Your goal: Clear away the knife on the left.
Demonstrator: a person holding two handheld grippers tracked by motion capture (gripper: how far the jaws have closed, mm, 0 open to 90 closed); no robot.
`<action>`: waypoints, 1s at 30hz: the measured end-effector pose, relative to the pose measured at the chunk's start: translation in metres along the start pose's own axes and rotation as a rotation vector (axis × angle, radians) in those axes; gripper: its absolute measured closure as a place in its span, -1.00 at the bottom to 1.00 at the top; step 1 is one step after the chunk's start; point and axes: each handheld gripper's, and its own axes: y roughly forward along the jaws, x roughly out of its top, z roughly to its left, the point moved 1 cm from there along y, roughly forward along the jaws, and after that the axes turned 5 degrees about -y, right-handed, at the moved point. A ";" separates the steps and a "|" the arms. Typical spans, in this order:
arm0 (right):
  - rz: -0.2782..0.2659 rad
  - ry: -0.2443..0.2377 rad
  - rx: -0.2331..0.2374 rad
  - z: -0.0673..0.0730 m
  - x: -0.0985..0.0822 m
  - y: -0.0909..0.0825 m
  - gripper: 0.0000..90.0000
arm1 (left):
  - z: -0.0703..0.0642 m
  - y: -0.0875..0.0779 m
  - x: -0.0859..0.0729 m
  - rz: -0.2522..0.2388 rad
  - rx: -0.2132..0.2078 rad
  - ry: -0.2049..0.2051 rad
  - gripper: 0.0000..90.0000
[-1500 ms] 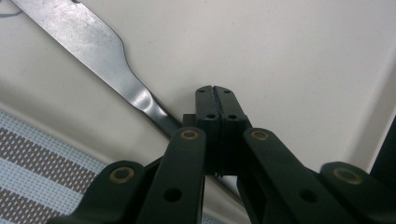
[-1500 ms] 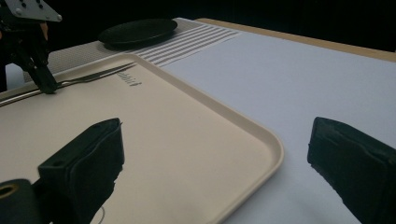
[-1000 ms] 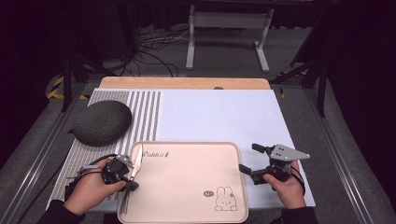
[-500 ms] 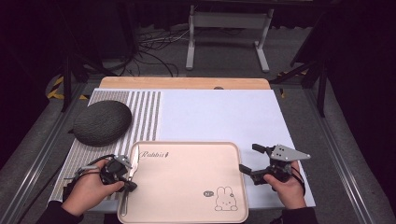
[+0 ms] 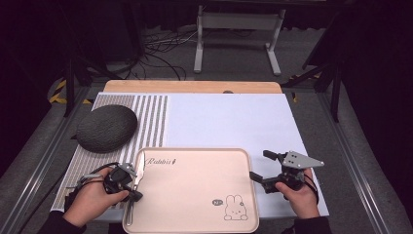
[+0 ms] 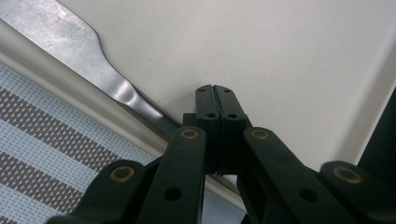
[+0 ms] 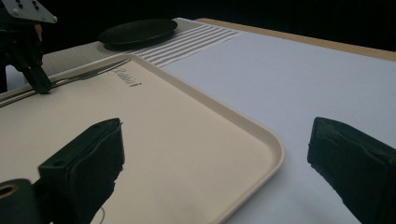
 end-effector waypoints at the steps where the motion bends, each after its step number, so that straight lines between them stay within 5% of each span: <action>1: 0.000 -0.001 0.000 0.000 0.000 0.000 -0.90 | 0.000 0.000 0.001 0.002 -0.001 0.008 0.93; 6: 0.002 -0.001 -0.001 0.000 0.000 0.000 -0.90 | -0.005 -0.007 0.005 -0.030 0.012 0.021 0.57; 9: 0.001 -0.002 -0.001 0.000 0.000 0.000 -0.90 | -0.006 -0.013 0.010 -0.082 0.030 0.023 0.10; 12: 0.002 -0.002 -0.002 0.000 0.000 0.000 -0.90 | -0.006 -0.018 0.014 -0.147 0.025 0.024 -0.12; 16: 0.001 0.001 -0.005 -0.001 -0.001 -0.002 -0.90 | -0.005 -0.027 0.017 -0.245 0.080 0.067 -0.58; 30: -0.007 -0.001 -0.011 0.000 0.000 -0.003 -0.90 | 0.002 -0.056 0.007 -0.494 0.142 0.172 -0.81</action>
